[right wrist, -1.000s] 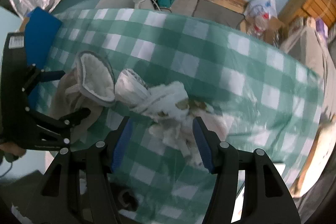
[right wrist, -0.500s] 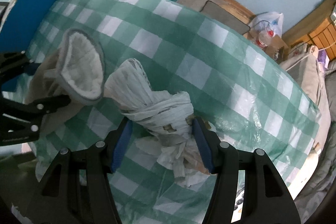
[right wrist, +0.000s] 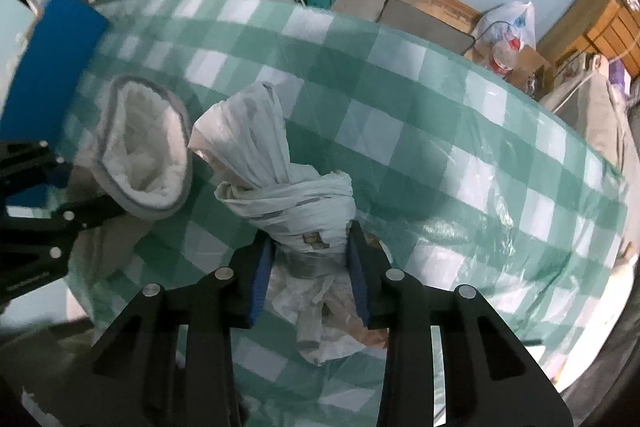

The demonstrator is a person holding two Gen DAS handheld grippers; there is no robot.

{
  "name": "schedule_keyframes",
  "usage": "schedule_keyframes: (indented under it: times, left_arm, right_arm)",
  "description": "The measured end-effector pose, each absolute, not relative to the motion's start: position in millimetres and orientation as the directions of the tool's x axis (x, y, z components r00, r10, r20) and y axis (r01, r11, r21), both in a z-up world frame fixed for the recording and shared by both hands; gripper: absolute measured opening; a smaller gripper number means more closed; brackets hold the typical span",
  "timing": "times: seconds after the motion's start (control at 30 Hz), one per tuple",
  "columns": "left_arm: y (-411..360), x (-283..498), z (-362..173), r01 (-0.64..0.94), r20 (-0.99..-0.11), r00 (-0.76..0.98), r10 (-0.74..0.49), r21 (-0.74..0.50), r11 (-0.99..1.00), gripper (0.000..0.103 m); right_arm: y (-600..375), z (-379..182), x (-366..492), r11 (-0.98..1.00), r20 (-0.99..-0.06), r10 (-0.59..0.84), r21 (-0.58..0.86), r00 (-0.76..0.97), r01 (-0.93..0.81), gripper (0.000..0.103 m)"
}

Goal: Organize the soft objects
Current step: 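Grasp the grey fleece slipper with the left gripper while the right grasps the white cloth bundle, then lift the slipper and cloth bundle and carry them toward the box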

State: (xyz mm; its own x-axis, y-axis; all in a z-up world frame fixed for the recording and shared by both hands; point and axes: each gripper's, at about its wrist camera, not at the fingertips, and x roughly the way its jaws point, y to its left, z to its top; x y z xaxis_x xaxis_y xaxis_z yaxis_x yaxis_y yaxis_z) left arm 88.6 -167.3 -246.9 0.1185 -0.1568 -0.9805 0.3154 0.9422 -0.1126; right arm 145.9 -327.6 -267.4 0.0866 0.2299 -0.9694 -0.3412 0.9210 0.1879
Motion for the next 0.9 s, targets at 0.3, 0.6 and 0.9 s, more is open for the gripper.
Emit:
schedule_keyframes:
  times: [0.3,0.6,0.9]
  left_arm:
    - [-158,79,-225,0.303,-0.971,0.175,-0.163,-0.104,0.947,0.027]
    - [-147,77,-199,0.272,-0.955,0.235,-0.183,-0.116,0.955,0.027]
    - [-135,67,-167,0.254,-0.932,0.308,-0.191,-0.112,0.961,0.027]
  right_arm:
    - [-332,-242,130,0.929,-0.946,0.291,0.245,0.142,-0.277,0.032]
    - [-333,-214,115,0.932,-0.928,0.323,0.277,0.188,-0.232,0.032]
    - [-331,-178,103,0.929,-0.907,0.347,0.299,0.237,-0.217,0.032]
